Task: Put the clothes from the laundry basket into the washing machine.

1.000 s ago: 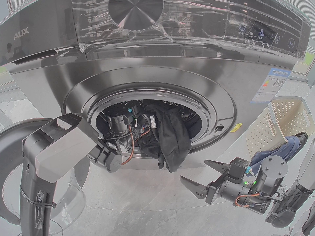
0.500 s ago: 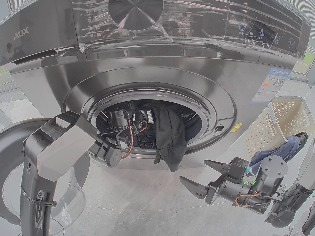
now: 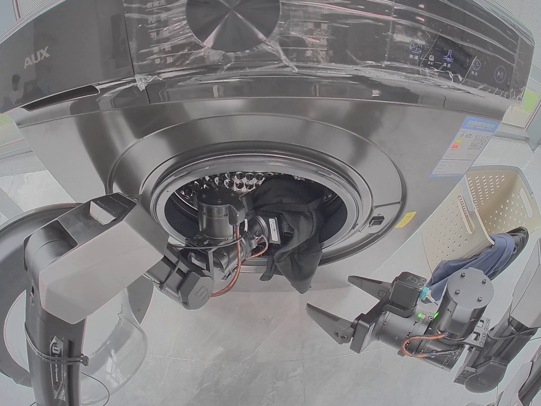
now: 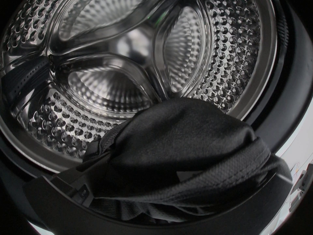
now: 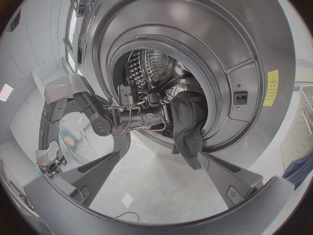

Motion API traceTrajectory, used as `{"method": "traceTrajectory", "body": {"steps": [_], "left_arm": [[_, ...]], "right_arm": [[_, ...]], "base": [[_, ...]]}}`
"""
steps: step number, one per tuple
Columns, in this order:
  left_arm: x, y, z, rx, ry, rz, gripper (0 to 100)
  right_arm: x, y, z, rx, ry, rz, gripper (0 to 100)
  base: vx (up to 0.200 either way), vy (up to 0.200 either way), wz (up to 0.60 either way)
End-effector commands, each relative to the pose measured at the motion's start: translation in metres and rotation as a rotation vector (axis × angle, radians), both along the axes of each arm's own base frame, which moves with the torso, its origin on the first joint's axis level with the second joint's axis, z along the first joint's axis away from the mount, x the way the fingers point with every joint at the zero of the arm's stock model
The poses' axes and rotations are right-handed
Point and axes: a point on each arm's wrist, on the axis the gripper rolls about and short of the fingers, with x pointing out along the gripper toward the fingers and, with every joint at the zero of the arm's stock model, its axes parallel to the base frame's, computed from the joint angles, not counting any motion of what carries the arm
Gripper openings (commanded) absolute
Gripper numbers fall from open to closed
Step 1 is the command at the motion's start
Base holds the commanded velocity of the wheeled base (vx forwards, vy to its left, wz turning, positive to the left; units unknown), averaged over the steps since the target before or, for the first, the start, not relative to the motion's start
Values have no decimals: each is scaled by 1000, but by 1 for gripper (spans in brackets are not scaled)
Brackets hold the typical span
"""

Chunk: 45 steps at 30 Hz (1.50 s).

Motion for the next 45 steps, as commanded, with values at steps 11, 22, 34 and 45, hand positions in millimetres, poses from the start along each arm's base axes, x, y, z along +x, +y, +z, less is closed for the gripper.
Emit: {"method": "traceTrajectory", "body": {"steps": [11, 22, 34, 45], "left_arm": [[26, -13, -14, -42, -58, 44, 0], [67, 3, 6, -133, -195, 221, 0], [11, 9, 12, -65, -41, 167, 100], [-42, 24, 9, 15, 54, 126, 100]], "right_arm": [[-3, 5, -2, -3, 7, 21, 100], [-2, 5, -2, 1, 6, 18, 100], [-2, 6, -5, -6, 14, 19, 100], [-3, 7, -5, -6, 14, 21, 100]], "base": [[0, 0, 0], [0, 0, 0], [0, 0, 0], [0, 0, 0]]}}
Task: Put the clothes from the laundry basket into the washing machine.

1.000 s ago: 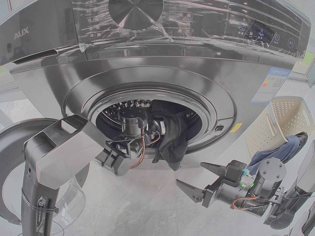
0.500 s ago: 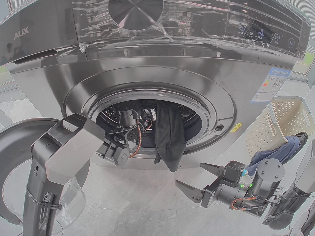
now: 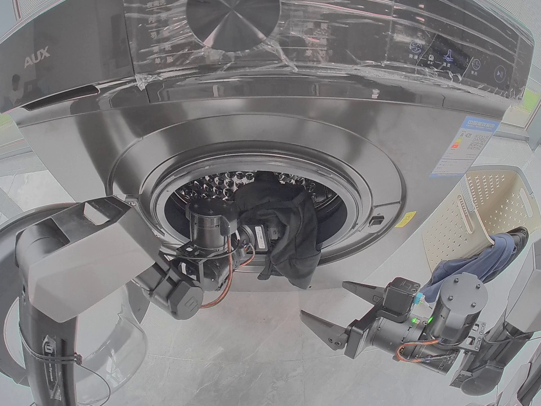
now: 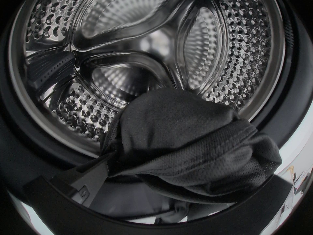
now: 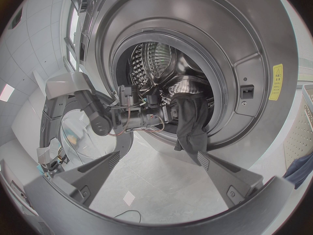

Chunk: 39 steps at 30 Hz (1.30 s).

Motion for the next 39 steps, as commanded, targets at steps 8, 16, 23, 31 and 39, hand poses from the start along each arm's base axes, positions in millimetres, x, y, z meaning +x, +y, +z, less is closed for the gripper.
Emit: {"method": "traceTrajectory", "body": {"steps": [8, 16, 23, 31, 39], "left_arm": [[-57, 13, 20, 3, -2, -79, 100], [-65, -4, 16, 2, -6, -169, 100], [-26, -18, 4, -30, -65, -134, 100], [40, -26, -5, -65, -183, -19, 0], [91, -9, 22, -133, -316, 116, 0]], "right_arm": [[0, 1, 0, 1, 1, 2, 100], [0, 1, -1, 0, 2, 0, 100], [0, 1, -1, 0, 2, 0, 100], [1, 0, -1, 0, 2, -1, 100], [2, 2, -3, -7, 8, -3, 100]], "base": [[0, 0, 0], [0, 0, 0], [0, 0, 0], [0, 0, 0], [0, 0, 0]]}}
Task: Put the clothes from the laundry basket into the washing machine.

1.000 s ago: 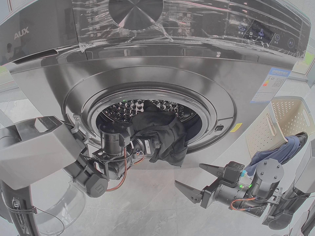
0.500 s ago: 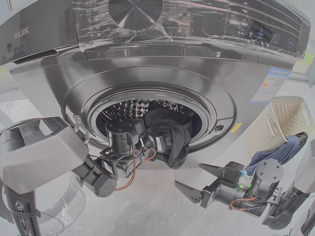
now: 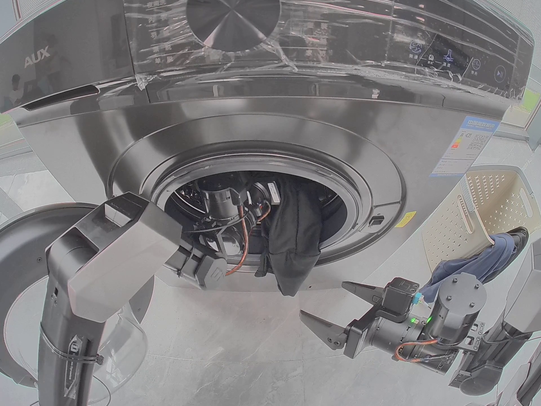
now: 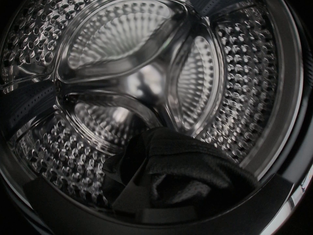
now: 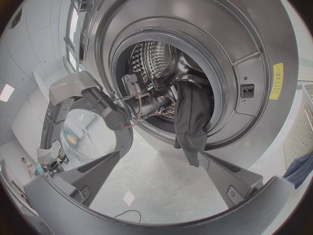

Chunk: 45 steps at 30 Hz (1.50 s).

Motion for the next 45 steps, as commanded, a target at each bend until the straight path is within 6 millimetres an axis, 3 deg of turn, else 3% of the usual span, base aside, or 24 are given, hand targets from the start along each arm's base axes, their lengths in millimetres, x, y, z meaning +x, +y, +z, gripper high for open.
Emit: {"method": "traceTrajectory", "body": {"steps": [1, 9, 10, 16, 21, 27, 36, 42, 45], "left_arm": [[43, 19, -12, -18, -24, 105, 0], [45, 25, -7, -18, -26, 118, 0], [44, 25, -9, -16, -20, 118, 100], [19, 21, -7, 10, 31, 87, 100], [-29, 17, -8, 67, 96, 3, 100], [-63, 32, -5, 125, 136, -49, 100], [-94, 48, -15, 175, 170, -80, 100], [-109, 28, -22, 176, 157, -172, 100], [-105, 16, -37, 191, 175, -202, 100]], "right_arm": [[1, 1, -3, -6, 5, -1, 100], [1, 1, -3, -7, 6, 1, 100], [1, 1, -3, -7, 6, 1, 100], [1, 1, -3, -7, 6, -1, 100], [1, 1, -3, -7, 6, -1, 100], [2, 1, -3, -6, 5, -2, 100], [1, 1, -2, -5, 4, -1, 100], [1, 1, -3, -6, 5, -1, 100], [1, 1, -2, -4, 3, -1, 100]], "base": [[0, 0, 0], [0, 0, 0], [0, 0, 0], [0, 0, 0], [0, 0, 0], [0, 0, 0], [0, 0, 0], [0, 0, 0], [0, 0, 0]]}}
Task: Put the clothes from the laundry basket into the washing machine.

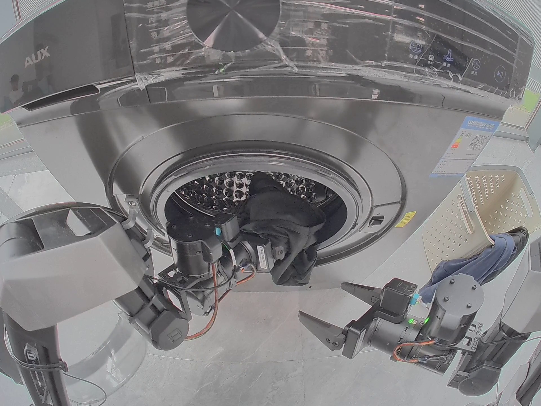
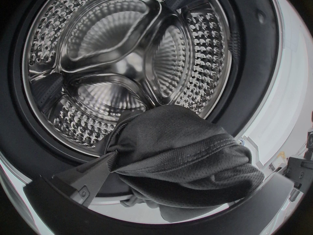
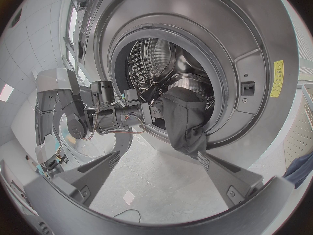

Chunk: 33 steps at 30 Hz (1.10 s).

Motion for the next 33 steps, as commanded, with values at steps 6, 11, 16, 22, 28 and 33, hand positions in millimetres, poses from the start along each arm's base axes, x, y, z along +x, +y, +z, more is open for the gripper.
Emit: {"method": "traceTrajectory", "body": {"steps": [6, 11, 16, 22, 28, 33], "left_arm": [[25, -25, -49, 35, 44, -21, 100], [30, -28, -59, 40, 52, -20, 100], [38, -30, -54, 22, 32, -9, 0], [70, -22, -18, -78, -89, 89, 0], [103, -11, 14, -145, -170, 183, 0], [132, -4, 16, -158, -194, 249, 0]], "right_arm": [[0, 0, 1, 2, -2, 1, 100], [0, 0, 0, 1, -1, 1, 100], [0, 0, 0, 0, 0, 1, 100], [0, 0, 0, 0, 0, 2, 100], [0, 1, -2, -5, 4, 2, 100], [0, 1, -2, -4, 3, 2, 100]], "base": [[0, 0, 0], [0, 0, 0], [0, 0, 0], [0, 0, 0], [0, 0, 0], [0, 0, 0]]}}
